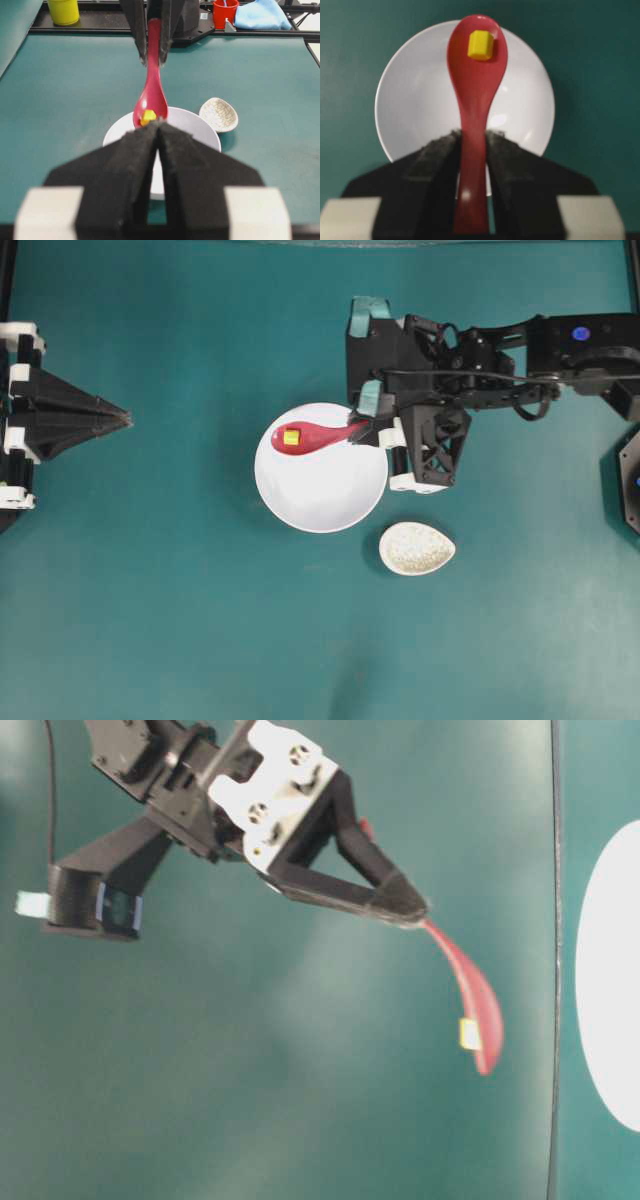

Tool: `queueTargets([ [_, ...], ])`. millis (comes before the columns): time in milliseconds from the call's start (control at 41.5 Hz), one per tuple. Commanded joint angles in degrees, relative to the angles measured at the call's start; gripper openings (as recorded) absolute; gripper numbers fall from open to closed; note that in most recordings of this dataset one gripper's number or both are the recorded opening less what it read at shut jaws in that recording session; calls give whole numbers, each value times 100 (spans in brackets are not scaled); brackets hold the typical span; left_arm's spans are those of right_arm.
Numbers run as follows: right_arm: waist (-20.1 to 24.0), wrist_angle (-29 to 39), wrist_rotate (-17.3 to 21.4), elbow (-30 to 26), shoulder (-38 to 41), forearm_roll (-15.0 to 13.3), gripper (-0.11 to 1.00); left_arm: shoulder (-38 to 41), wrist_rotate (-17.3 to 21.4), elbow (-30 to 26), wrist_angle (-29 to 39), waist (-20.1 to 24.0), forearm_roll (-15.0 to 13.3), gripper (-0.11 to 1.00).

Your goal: Scoop the yellow hexagonal prism block from the bowl with a spoon using the right arm.

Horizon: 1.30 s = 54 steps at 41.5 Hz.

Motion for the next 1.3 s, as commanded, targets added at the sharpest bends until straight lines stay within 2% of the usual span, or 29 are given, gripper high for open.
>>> queueTargets([
  [0,-9,-18,0,-79,-272,-53,25,44,-9,-123,-26,9,18,6],
  [337,-18,-123,0,299,-861,-220,25,35,-9,-123,-26,9,18,6],
  [819,-18,-721,9,1002,-1784,-220,25,-9,0,-141,-62,9,18,6],
  [1277,-18,-800,9,1055,-1819,-193,25,0,-26,-132,-26,9,18,6],
])
